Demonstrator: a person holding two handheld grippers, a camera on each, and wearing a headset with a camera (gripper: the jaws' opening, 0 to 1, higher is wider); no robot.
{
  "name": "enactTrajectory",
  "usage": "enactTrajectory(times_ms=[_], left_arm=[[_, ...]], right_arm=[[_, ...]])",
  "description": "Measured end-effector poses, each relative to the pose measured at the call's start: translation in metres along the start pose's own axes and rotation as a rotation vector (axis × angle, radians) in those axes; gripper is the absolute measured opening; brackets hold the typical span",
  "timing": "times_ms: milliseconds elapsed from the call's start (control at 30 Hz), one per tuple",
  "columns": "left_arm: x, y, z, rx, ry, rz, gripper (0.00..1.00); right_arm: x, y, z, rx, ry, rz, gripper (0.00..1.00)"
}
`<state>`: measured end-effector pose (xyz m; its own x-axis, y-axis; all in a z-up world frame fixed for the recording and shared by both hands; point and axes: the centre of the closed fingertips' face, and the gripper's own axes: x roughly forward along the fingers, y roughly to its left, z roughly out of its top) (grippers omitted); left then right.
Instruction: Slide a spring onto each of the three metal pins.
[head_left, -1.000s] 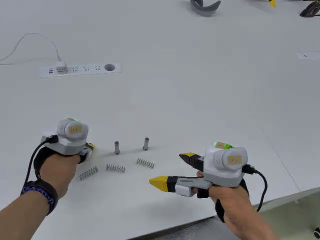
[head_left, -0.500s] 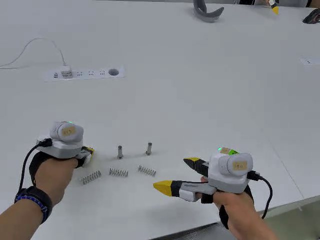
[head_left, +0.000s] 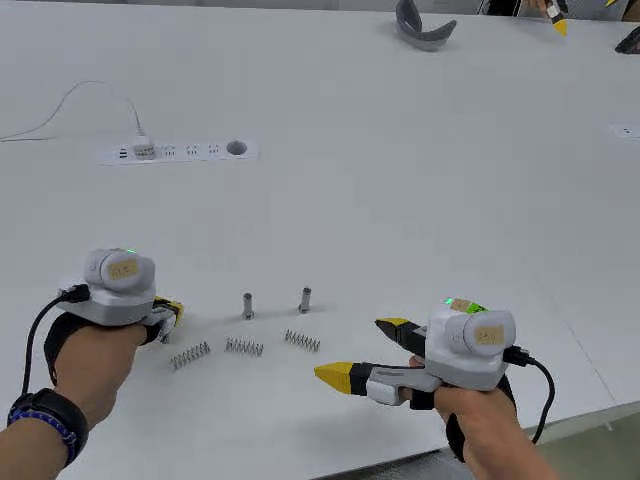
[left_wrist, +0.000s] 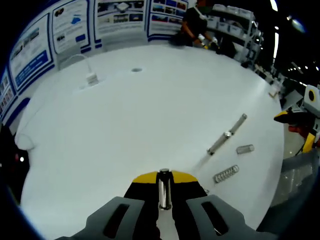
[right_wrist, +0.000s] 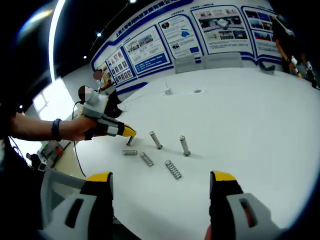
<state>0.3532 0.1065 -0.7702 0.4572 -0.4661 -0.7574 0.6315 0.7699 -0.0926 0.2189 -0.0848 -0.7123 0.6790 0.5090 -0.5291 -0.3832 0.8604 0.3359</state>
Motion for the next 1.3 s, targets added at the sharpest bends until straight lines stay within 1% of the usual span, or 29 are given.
enactTrajectory(times_ms=[433, 600, 800, 1000, 1300], left_arm=[[-0.014, 0.005, -0.002, -0.011, -0.014, 0.008, 0.07], [-0.021, 0.006, 0.0, -0.003, -0.022, 0.012, 0.07], [-0.026, 0.007, -0.001, 0.004, -0.029, 0.02, 0.07], [-0.028, 0.007, -0.003, 0.012, -0.031, 0.022, 0.07], [-0.028, 0.004, -0.003, 0.023, -0.036, 0.02, 0.07]], right_arm=[[0.0, 0.004, 0.0, -0.003, -0.002, 0.004, 0.81], [-0.001, 0.003, 0.0, -0.002, -0.004, 0.003, 0.81], [0.0, 0.005, 0.0, -0.003, -0.004, 0.008, 0.81], [0.001, 0.008, -0.001, -0.003, -0.002, 0.011, 0.81], [-0.001, 0.006, -0.001, 0.001, -0.005, 0.006, 0.81]])
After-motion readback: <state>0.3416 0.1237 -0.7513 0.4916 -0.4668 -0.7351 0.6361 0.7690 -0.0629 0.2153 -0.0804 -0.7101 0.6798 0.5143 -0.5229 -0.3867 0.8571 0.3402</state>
